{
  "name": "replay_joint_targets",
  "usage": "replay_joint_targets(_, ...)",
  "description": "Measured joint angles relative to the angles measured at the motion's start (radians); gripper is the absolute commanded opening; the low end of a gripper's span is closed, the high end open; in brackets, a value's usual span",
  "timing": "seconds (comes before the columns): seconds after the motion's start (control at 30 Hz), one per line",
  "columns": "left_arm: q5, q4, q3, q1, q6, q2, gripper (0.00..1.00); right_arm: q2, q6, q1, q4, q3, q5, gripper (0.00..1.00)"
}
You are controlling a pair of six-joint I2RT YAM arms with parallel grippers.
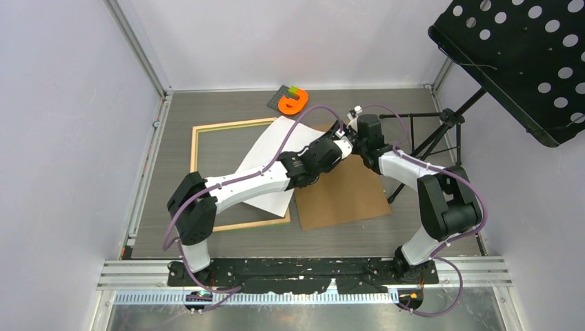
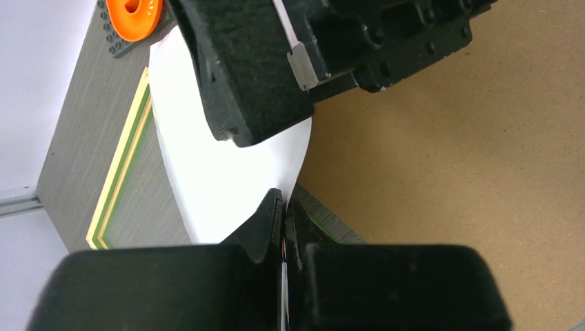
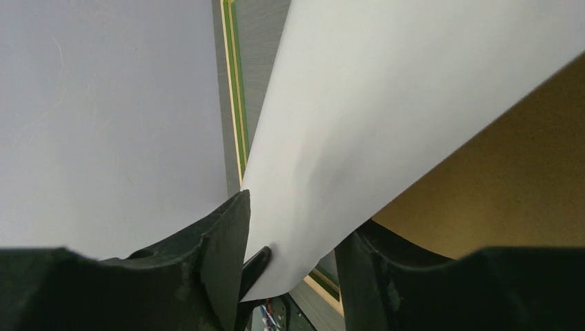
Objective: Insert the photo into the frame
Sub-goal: Turn over the photo from the photo frame.
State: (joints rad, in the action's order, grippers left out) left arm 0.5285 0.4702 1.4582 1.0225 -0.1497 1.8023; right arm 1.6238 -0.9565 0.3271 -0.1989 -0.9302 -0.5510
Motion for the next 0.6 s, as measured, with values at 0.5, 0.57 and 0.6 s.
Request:
replay_joint_targets(0.5, 0.001, 0.008, 0.002, 0.015, 0.011, 0.007, 0.15, -0.004, -0.011, -0.005, -0.012, 0.020, 0.014, 0.17)
replay_joint_targets(0.57, 0.000, 0.008, 0.004, 0.019, 0.010, 0.007, 0.29, -0.008, -0.011, -0.011, -0.010, 0.020, 0.015, 0.12)
replay_joint_targets(0.6, 0.000, 0.008, 0.005, 0.023, 0.009, 0.008, 0.37, -0.010, -0.012, -0.015, -0.010, 0.020, 0.016, 0.09)
